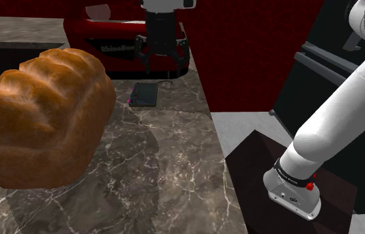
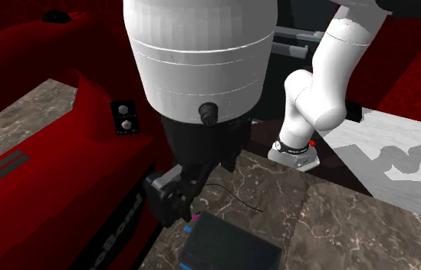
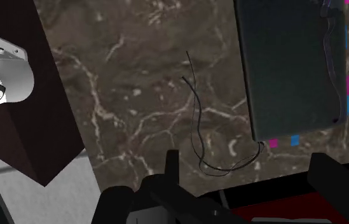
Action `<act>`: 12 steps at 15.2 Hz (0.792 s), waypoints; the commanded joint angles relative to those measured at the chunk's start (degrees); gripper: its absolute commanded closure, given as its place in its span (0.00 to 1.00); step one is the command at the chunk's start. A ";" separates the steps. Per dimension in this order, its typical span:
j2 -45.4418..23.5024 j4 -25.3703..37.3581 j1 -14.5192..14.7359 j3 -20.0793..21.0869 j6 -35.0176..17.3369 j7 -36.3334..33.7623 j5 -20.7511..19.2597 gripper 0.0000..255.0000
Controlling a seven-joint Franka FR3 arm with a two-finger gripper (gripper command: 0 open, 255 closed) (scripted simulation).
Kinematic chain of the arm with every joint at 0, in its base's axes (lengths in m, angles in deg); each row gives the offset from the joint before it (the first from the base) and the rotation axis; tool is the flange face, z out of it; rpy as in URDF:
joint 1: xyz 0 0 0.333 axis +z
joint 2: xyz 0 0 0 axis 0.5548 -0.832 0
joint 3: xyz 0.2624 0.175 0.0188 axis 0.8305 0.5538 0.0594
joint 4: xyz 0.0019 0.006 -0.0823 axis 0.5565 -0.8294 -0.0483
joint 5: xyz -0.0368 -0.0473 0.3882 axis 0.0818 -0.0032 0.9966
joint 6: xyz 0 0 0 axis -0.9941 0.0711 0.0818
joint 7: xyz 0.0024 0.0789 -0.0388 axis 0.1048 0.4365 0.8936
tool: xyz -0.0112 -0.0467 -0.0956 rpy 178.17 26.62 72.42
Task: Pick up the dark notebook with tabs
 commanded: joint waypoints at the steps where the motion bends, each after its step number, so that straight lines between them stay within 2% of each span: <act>1: -6.47 7.04 0.46 2.55 1.76 -7.43 -3.88 0.00; 2: -9.36 10.11 1.23 3.37 2.63 -10.44 -5.78 0.00; 11: -7.35 2.27 0.87 2.70 -3.69 -9.49 -4.46 0.00; 12: -7.15 1.94 0.78 2.62 -3.86 -9.31 -4.33 1.00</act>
